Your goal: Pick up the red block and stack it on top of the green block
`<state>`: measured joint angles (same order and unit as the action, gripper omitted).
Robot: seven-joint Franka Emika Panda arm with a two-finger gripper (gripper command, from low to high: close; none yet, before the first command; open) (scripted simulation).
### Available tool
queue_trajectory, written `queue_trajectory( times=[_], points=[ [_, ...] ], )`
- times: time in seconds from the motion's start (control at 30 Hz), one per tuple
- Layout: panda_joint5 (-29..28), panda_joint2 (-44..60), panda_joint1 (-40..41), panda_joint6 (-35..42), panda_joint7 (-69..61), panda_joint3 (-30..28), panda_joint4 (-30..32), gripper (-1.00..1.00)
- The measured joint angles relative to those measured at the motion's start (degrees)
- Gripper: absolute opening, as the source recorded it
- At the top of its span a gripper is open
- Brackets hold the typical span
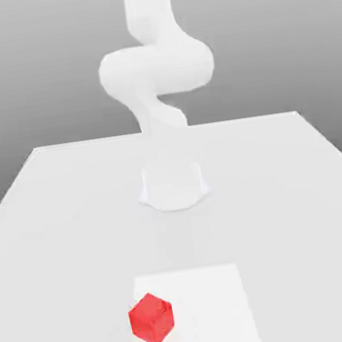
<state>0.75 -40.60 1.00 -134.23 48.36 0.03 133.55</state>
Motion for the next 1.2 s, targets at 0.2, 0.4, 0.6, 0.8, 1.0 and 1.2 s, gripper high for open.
queue_trajectory(
  times=[0.2, 0.4, 0.6, 0.8, 1.0, 1.2],
  points=[
    [1.4, 12.8, 2.4, -6.0, 6.5, 0.3, 4.3, 0.00],
    [1.8, 25.3, 4.5, -11.8, 13.5, 0.7, 8.5, 0.00],
    [0.9, 37.7, 6.3, -17.7, 21.5, 0.5, 12.7, 0.00],
    [-0.3, 50.2, 6.6, -24.7, 27.8, -0.7, 15.5, 0.00],
    [0.0, 58.2, 6.6, -31.5, 27.8, -0.7, 14.5, -1.00],
    [-0.2, 57.3, 6.6, -30.7, 28.0, -0.7, 14.6, -1.00]
  ],
)
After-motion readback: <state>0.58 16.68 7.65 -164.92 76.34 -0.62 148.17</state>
